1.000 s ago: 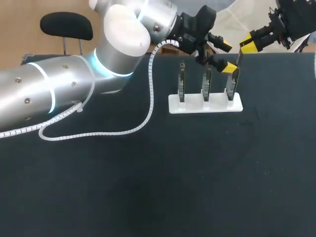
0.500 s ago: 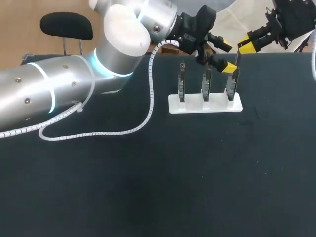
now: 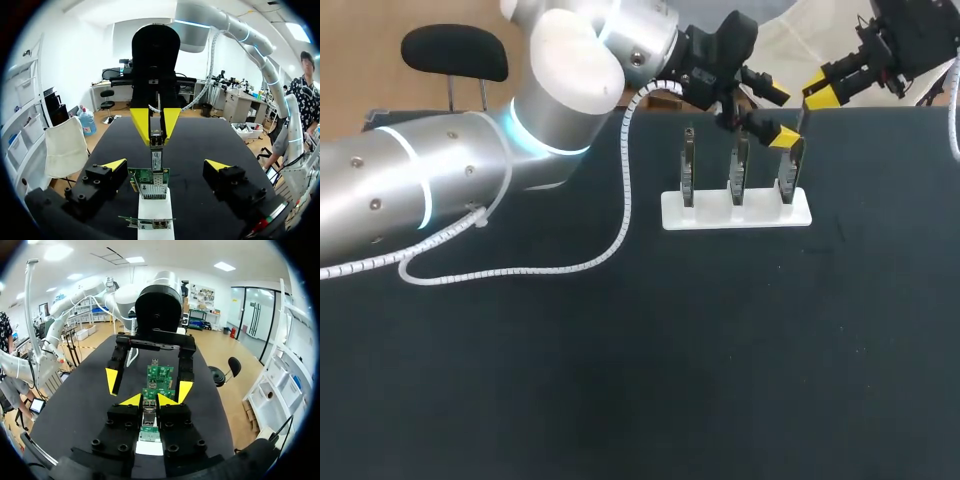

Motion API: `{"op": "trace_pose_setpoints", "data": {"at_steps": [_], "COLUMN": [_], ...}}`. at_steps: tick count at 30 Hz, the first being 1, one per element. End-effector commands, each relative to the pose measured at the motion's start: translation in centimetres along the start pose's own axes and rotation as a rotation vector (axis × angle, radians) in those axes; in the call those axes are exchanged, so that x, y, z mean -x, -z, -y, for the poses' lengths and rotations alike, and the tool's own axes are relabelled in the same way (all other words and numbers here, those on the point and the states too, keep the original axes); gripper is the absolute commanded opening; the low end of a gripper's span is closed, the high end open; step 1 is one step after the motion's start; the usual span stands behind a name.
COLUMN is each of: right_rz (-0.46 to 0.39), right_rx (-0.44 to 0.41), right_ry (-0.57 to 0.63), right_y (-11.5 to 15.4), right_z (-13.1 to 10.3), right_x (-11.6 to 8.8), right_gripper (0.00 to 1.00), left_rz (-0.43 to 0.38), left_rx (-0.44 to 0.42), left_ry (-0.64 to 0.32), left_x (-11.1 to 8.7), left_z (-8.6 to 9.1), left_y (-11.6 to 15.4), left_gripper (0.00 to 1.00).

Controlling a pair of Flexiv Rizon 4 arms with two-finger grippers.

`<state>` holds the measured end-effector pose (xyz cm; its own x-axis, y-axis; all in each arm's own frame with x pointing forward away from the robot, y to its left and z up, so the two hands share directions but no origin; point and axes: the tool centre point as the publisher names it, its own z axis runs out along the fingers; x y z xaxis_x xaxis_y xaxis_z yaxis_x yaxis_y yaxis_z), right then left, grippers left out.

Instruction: Pick up the optical module with the left hand, and insert it into the network port with the right hand.

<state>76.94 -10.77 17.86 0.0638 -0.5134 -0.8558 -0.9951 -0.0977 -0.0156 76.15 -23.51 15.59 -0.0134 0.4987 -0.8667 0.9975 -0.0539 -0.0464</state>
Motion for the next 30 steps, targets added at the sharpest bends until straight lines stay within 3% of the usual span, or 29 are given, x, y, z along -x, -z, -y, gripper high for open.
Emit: {"op": "trace_pose_setpoints", "data": {"at_steps": [1, 30], "right_rz": [-0.009, 0.000], "right_rx": [-0.001, -0.011], "right_ry": [0.007, -0.012], "right_y": [-0.09, -0.01], "right_z": [-0.09, -0.55], "right_x": [-0.24, 0.13], "right_gripper": [0.00, 0.00], "left_rz": [0.001, 0.001], "left_rx": [0.004, 0.004], "left_ry": [-0.001, -0.001], "left_x": [-0.06, -0.06], "left_z": [0.15, 0.15], "left_y": [0.03, 0.03], "left_gripper": [1.00, 1.00]}}
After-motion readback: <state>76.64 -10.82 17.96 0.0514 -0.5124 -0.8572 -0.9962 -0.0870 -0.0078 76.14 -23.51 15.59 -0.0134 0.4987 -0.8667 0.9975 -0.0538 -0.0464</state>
